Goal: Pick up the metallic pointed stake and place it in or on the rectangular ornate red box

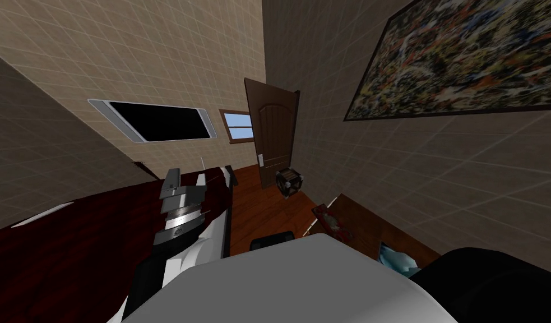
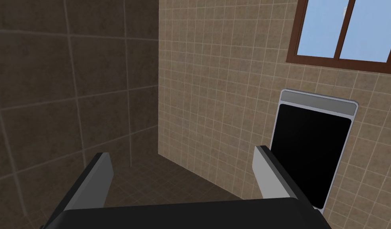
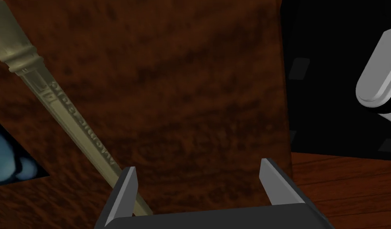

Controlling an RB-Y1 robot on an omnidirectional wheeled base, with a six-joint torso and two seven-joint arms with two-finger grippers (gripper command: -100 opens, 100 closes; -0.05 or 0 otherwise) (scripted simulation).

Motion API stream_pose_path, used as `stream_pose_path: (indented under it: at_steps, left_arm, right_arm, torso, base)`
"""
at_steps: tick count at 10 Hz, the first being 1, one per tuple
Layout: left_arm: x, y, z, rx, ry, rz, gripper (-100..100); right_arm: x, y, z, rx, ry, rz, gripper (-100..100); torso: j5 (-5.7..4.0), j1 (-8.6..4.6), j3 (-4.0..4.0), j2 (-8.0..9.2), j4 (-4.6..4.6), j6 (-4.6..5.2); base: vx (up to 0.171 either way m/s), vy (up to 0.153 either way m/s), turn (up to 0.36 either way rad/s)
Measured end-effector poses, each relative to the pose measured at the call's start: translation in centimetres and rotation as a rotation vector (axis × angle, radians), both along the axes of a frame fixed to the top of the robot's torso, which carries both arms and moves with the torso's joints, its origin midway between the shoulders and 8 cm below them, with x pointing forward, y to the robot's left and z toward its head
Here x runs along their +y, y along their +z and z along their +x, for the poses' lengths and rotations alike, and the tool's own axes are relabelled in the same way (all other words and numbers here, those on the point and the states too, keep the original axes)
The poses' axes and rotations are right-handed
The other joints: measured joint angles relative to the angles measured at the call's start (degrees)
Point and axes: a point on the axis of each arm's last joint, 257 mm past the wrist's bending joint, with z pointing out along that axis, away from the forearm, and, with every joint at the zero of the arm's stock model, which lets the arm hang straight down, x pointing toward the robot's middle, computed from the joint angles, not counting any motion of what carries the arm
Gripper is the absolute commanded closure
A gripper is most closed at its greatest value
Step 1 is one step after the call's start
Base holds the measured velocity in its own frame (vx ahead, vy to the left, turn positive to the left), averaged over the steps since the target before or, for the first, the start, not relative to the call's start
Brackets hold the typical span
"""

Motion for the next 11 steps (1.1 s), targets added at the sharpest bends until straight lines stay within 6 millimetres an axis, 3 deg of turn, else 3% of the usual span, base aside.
stream_pose_path:
  at_steps: [2, 6, 9, 10, 11]
  left_arm:
    - [0.0, 0.0, 0.0, 0.0, 0.0, 0.0, 0]
    - [0.0, 0.0, 0.0, 0.0, 0.0, 0.0, 0]
    - [0.0, 0.0, 0.0, 0.0, 0.0, 0.0, 0]
    - [0.0, 0.0, 0.0, 0.0, 0.0, 0.0, 0]
    - [0.0, 0.0, 0.0, 0.0, 0.0, 0.0, 0]
  right_arm:
    - [-0.7, 0.0, -0.5, 0.017, 0.01, -0.012, -100]
    - [-2.7, 0.2, -2.4, 0.093, 0.076, -0.054, -100]
    - [-1.8, -0.7, -2.7, 0.12, 0.115, -0.043, -100]
    - [-1.7, -0.7, -2.7, 0.121, 0.116, -0.042, 0]
    - [-1.8, -0.7, -2.7, 0.121, 0.116, -0.042, -100]
  torso:
    - [0.04, 0.12, -0.04, -0.06, -0.01, -0.03]
    - [-0.05, -0.26, 0.07, 0.11, 0.03, -0.04]
    - [-0.02, -0.06, 0.0, 0.0, 0.0, 0.01]
    - [0.01, 0.06, -0.05, -0.08, -0.02, 0.03]
    - [0.03, 0.15, -0.08, -0.14, -0.03, 0.03]
  base:
    - [-0.021, -0.033, 0.186]
    - [-0.075, -0.112, 0.267]
    - [-0.04, -0.055, 0.101]
    - [-0.003, -0.006, -0.003]
    - [-0.029, -0.049, 0.056]
